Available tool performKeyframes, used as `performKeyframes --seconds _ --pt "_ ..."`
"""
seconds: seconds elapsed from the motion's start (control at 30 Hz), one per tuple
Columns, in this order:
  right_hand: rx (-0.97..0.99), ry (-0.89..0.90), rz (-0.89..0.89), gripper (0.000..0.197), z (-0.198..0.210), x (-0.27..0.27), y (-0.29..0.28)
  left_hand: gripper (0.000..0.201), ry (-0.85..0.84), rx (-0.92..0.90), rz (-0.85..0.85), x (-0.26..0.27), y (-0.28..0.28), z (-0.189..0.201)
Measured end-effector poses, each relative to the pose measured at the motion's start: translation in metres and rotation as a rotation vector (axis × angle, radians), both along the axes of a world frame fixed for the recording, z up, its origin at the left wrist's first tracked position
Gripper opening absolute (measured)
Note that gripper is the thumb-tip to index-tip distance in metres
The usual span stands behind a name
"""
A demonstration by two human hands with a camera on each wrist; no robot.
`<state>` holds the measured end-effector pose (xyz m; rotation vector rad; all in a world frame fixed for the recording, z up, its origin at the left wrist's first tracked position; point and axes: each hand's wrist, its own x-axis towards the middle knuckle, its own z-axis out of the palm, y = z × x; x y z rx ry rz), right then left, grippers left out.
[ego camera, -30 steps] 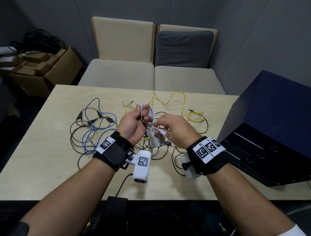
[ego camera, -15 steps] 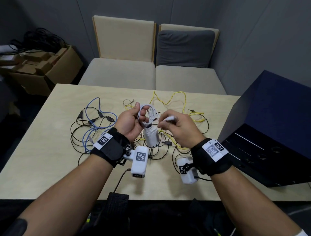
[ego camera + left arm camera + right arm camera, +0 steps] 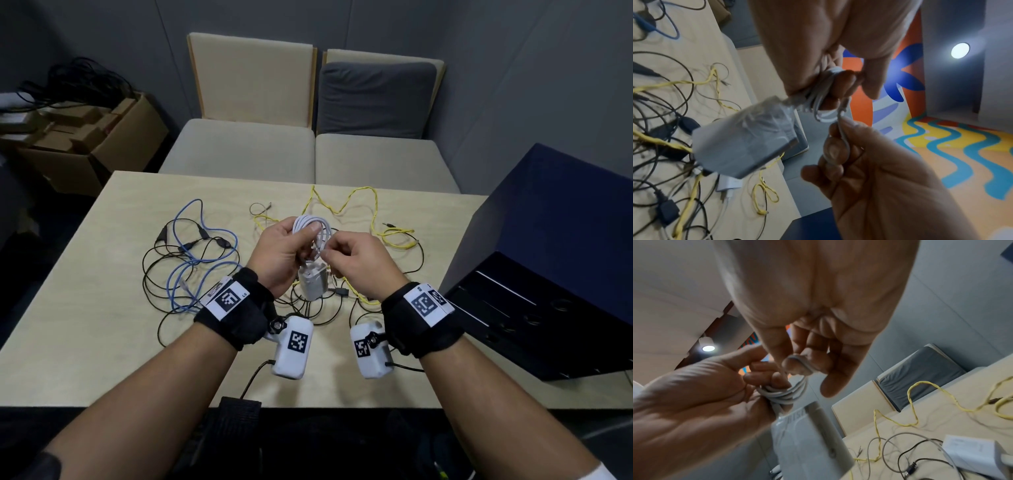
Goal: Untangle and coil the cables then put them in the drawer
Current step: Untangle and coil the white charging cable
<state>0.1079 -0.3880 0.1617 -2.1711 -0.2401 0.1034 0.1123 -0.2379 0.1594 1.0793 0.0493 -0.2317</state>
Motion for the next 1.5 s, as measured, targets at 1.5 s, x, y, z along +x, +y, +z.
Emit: performKeyframes --seconds 1.5 --pt "-0.287 0.121 -0.05 0.017 -0.002 0.014 -0.021 0.021 0.113 -0.181 -0.12 0.006 0.014 0.007"
